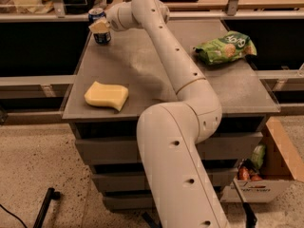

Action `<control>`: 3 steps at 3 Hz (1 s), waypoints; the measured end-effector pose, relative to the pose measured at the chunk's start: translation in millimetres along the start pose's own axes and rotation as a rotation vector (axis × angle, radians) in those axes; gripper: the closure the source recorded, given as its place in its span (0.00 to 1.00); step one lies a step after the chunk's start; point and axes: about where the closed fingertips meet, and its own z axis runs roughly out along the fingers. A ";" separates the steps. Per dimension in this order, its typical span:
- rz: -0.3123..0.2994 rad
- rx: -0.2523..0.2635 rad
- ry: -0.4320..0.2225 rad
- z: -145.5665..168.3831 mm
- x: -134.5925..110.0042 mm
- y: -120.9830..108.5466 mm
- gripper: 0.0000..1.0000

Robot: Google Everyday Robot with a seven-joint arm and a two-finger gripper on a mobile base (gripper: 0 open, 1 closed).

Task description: Move pepsi can near sponge

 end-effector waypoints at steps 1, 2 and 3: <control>0.006 -0.027 0.004 -8.7 -8.3 4.7 1.00; 0.024 -0.070 -0.003 -22.4 -19.8 13.1 1.00; 0.045 -0.101 -0.007 -38.8 -31.4 20.3 1.00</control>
Offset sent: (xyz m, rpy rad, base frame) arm -0.0358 -0.0139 0.0491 0.0390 0.0718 0.0930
